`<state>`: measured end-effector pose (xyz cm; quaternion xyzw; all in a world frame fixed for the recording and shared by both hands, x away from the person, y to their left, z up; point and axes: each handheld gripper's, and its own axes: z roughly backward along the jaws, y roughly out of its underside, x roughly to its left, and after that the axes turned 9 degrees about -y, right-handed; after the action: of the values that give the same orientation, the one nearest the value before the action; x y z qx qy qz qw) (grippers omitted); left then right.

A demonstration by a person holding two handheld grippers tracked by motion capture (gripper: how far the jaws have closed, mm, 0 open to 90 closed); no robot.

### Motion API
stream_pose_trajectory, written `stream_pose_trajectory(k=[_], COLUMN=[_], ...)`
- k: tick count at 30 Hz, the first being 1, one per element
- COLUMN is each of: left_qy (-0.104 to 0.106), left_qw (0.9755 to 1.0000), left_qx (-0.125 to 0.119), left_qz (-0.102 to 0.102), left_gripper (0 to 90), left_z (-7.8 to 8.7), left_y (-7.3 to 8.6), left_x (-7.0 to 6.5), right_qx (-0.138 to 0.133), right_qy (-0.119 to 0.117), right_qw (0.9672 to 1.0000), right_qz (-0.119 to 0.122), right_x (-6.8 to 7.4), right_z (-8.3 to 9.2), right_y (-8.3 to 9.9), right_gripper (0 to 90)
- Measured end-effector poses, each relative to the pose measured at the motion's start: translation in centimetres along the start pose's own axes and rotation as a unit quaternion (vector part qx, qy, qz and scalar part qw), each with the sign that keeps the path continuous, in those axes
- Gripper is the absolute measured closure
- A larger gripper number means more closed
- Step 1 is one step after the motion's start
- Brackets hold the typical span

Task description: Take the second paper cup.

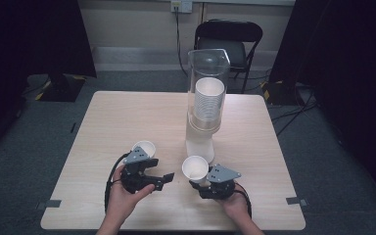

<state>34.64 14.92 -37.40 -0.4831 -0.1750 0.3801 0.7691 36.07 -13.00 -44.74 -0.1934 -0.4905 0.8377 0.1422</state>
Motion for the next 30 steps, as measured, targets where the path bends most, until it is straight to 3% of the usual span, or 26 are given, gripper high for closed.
stream_pose_trajectory(k=[13,20,23,24,26,27,28,30], left_qy=[0.014,0.04,0.033,0.032,0.032,0.032,0.015,0.015], left_qw=[0.9997,0.9984,0.998,0.9978,0.997,0.997,0.9954,0.9946], left_qx=[0.015,0.039,0.054,0.057,0.069,0.069,0.093,0.101], left_qz=[0.009,-0.002,-0.003,0.004,0.017,0.017,0.016,0.016], left_gripper=[27.2,48.9,62.0,72.7,77.5,79.2,80.8,86.4], left_z=[-2.4,-4.1,-4.3,-4.3,-4.3,-4.3,-4.3,-4.2], left_y=[-0.9,-1.1,-1.3,-1.3,-1.4,-1.4,-1.7,-1.8], left_x=[-0.6,-1.6,-1.9,-1.9,-1.9,-1.9,-1.9,-1.8], right_qx=[0.014,0.02,0.018,0.02,0.026,0.029,0.03,0.034], right_qy=[-0.005,-0.012,-0.016,-0.017,-0.017,-0.018,-0.018,-0.026], right_qw=[0.9998,0.9993,0.9993,0.9992,0.999,0.9988,0.9986,0.9982], right_qz=[0.016,0.029,0.03,0.031,0.032,0.035,0.038,0.043], right_x=[0.2,0.4,0.4,0.4,0.5,0.5,0.6,0.6], right_z=[-0.1,0.1,0.1,0.1,0.1,0.0,-0.1,-0.3], right_y=[0.3,0.4,0.4,0.4,0.4,0.4,0.4,0.4], right_gripper=[33.9,33.5,33.1,32.7,32.3,32.1,31.7,28.4])
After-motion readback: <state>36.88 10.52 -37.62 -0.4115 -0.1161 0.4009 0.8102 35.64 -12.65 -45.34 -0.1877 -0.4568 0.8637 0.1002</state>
